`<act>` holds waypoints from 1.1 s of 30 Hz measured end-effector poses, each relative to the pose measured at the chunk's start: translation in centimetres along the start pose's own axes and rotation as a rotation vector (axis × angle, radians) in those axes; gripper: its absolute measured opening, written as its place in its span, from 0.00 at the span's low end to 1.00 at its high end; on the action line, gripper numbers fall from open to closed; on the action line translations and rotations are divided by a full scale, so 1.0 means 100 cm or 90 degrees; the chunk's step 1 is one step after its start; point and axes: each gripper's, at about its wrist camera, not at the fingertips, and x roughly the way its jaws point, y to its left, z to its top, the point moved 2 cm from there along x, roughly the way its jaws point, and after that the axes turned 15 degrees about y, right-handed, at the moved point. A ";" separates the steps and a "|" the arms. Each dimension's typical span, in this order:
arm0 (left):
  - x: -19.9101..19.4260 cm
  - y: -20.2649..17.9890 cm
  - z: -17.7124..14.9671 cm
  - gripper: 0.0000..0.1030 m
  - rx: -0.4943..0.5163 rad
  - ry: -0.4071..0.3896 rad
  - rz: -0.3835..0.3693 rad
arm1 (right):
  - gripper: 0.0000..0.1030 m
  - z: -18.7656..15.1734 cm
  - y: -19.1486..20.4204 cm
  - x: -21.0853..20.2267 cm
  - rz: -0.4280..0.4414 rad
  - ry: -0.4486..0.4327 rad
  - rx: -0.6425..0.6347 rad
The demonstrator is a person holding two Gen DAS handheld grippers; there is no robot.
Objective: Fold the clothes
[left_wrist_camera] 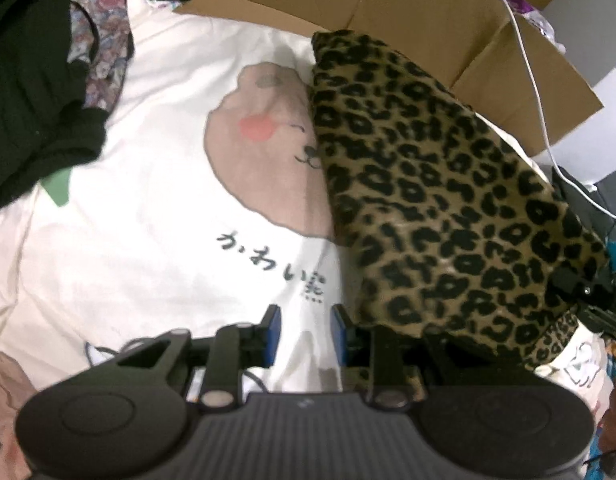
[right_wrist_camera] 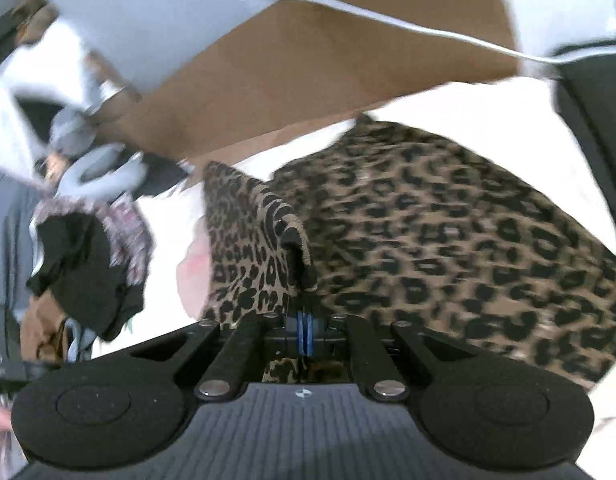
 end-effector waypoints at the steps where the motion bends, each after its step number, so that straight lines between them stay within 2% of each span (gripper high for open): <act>1: 0.002 -0.003 -0.001 0.27 0.006 0.004 -0.002 | 0.00 0.000 -0.010 -0.004 0.005 -0.003 0.028; 7: 0.014 -0.021 -0.009 0.27 0.042 0.028 -0.008 | 0.00 0.000 -0.047 -0.022 -0.002 -0.033 0.093; 19: 0.050 -0.052 -0.013 0.27 0.097 0.080 -0.003 | 0.00 0.002 -0.092 -0.039 -0.031 -0.059 0.134; 28: 0.065 -0.070 -0.019 0.32 0.125 0.104 0.007 | 0.00 -0.012 -0.136 -0.036 -0.061 -0.045 0.175; 33: 0.066 -0.070 -0.025 0.33 0.132 0.119 0.000 | 0.00 -0.016 -0.144 -0.035 -0.062 -0.047 0.185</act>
